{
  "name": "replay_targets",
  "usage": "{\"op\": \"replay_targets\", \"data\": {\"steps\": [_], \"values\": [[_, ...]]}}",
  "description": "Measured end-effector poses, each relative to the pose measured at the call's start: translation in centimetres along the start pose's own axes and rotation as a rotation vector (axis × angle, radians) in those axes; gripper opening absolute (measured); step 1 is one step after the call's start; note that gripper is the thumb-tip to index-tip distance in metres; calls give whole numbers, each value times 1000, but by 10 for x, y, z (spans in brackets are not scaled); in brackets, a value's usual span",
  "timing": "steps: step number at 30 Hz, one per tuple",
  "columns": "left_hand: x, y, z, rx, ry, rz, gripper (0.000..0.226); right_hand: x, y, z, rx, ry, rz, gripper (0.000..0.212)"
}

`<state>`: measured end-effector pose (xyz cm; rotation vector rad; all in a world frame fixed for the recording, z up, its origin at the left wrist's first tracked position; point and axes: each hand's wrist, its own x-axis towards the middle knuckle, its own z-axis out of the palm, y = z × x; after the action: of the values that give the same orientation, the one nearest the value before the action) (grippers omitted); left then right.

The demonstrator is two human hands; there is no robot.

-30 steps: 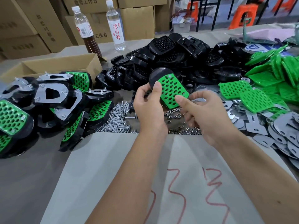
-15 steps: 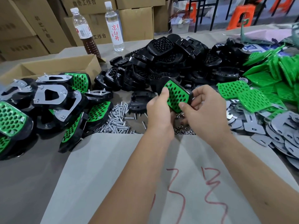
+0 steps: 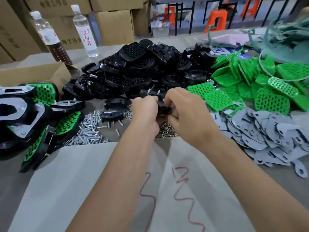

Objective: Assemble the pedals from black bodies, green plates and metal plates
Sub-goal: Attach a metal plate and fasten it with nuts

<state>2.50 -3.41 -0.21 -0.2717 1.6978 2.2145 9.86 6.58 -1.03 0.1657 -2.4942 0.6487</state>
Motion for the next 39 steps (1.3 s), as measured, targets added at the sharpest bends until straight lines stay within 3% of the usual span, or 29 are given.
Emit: {"op": "replay_targets", "data": {"steps": [4,9,11,15,18,23,26,30,35,39], "values": [[-4,-12,23,-7,-61,3,23,-13,33,-38,38,-47,179,25],[-12,-29,51,-73,-190,-64,22,-40,87,-96,-240,-22,400,22],[-14,-34,61,-101,-248,-92,29,-45,95,-111,-266,-68,477,29],[-22,-46,82,-103,-300,-122,30,-52,93,-114,-276,-323,517,55],[-24,-53,88,-76,-322,-120,29,-53,95,-110,-304,-244,496,40],[-24,-54,86,-67,-338,-98,29,-41,95,-109,-330,-345,532,22],[-25,-56,87,-45,-336,-87,26,-40,99,-110,-356,-268,580,32],[-26,-59,91,1,-309,-74,24,-51,105,-111,-508,-366,712,59],[-26,-59,91,-8,-302,-70,22,-56,120,-114,-208,-31,586,44],[-25,-57,88,-34,-327,-79,25,-56,121,-109,-153,244,429,29]]}}
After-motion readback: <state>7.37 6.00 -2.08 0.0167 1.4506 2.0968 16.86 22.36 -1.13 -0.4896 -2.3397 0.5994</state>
